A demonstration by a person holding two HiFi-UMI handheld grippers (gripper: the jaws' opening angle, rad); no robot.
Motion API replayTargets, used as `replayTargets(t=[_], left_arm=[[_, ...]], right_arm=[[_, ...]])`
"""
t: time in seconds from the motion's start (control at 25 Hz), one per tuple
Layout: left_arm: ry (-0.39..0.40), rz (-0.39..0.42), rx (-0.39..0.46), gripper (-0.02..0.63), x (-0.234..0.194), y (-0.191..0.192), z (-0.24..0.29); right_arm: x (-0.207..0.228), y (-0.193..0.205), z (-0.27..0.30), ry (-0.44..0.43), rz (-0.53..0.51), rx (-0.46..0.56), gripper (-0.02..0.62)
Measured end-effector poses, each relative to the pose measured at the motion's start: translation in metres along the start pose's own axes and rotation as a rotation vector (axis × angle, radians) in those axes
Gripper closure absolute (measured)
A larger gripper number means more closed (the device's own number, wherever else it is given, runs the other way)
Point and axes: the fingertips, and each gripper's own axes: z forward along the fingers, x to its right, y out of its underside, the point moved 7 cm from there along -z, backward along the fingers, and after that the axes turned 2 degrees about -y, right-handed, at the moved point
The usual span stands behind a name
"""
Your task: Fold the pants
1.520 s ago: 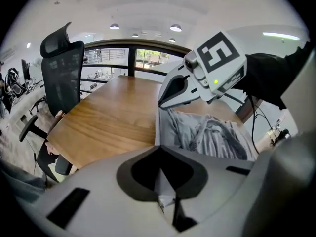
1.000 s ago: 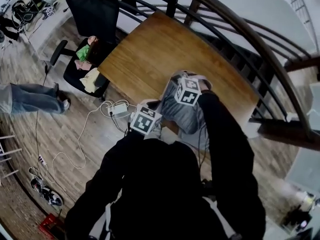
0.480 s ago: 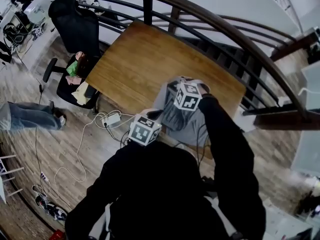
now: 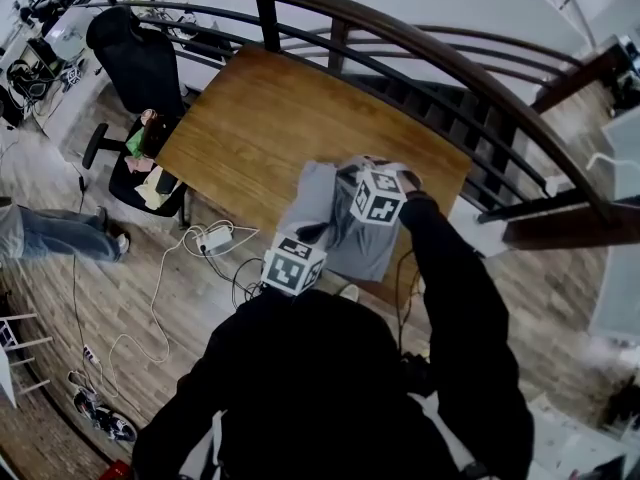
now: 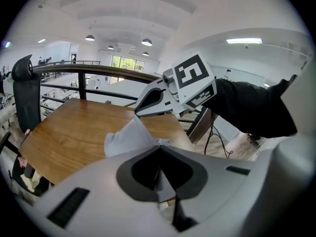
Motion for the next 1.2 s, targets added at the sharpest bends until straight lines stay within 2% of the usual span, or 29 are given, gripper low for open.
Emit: replayTargets(t=[0.16,0.52,0.76,0.92,1.2], left_arm=[[-0.003,0.002,0.004,0.598,0.035,-0.001,0.013],[0.065,-0.034,-0.03,0.598,0.107,0.003,0.062],[0.114,-0.079,-0.099,0.598,0.144,0.017,0.105],[0.109,-0.078,-0.146,0.598,0.161,0.031,0.128],[0.114,-0.122,-0.196,0.598,0.17,0.052,0.161]], right_arm=[[-0.014,0.026,-0.02,0.004,0.012,0.013,0.589],[-0.05,0.107,-0.049,0.037,0.039,-0.016,0.589],[-0.078,0.165,-0.047,0.032,0.043,-0.067,0.589],[-0.095,0.196,-0.041,0.018,0.092,-0.079,0.589],[-0.126,0.23,-0.014,-0.009,0.173,-0.117,0.589]])
